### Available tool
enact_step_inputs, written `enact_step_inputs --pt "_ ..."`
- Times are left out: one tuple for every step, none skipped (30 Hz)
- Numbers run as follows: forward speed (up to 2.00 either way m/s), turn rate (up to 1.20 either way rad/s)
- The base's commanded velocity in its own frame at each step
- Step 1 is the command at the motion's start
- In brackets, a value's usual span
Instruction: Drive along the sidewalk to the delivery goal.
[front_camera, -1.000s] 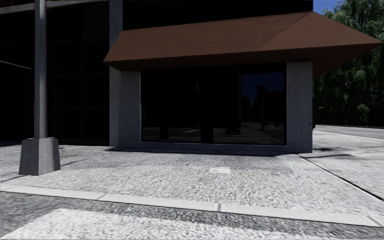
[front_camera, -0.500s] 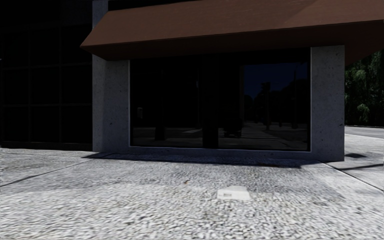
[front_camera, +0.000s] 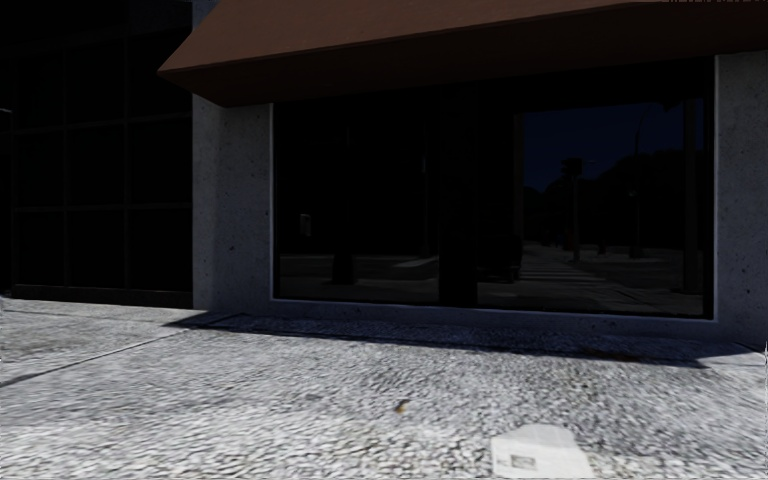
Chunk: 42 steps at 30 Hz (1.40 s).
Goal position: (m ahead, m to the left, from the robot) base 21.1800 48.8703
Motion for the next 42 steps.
enact_step_inputs --pt "1.08 0.37" --pt "1.08 0.37" --pt "1.08 0.37" --pt "1.08 0.37" --pt "1.08 0.37" --pt "1.08 0.37" --pt "1.08 0.39" --pt "1.08 0.39" --pt "1.08 0.39" --pt "1.08 0.39" --pt "1.08 0.39" --pt "1.08 0.39" --pt "1.08 0.39" --pt "1.08 0.41" --pt "1.08 0.45" --pt "1.08 0.59" --pt "1.08 0.6" --pt "1.08 0.6" --pt "1.08 0.64" --pt "1.08 0.68" --pt "1.08 0.68" --pt "1.08 0.68" --pt "1.08 0.68" --pt "1.08 0.69" --pt "1.08 0.69" --pt "1.08 0.69" --pt "1.08 0.69" --pt "1.15 0.69" --pt "1.15 0.69" --pt "1.24 0.69" --pt "1.34 0.69" --pt "1.37 0.69" --pt "1.37 0.69" --pt "1.38 0.69" --pt "1.38 0.69" --pt "1.38 0.69" --pt "1.38 0.69" --pt "1.38 0.71" --pt "1.38 0.74" --pt "1.38 0.76" --pt "1.38 0.76" --pt "1.38 0.78"
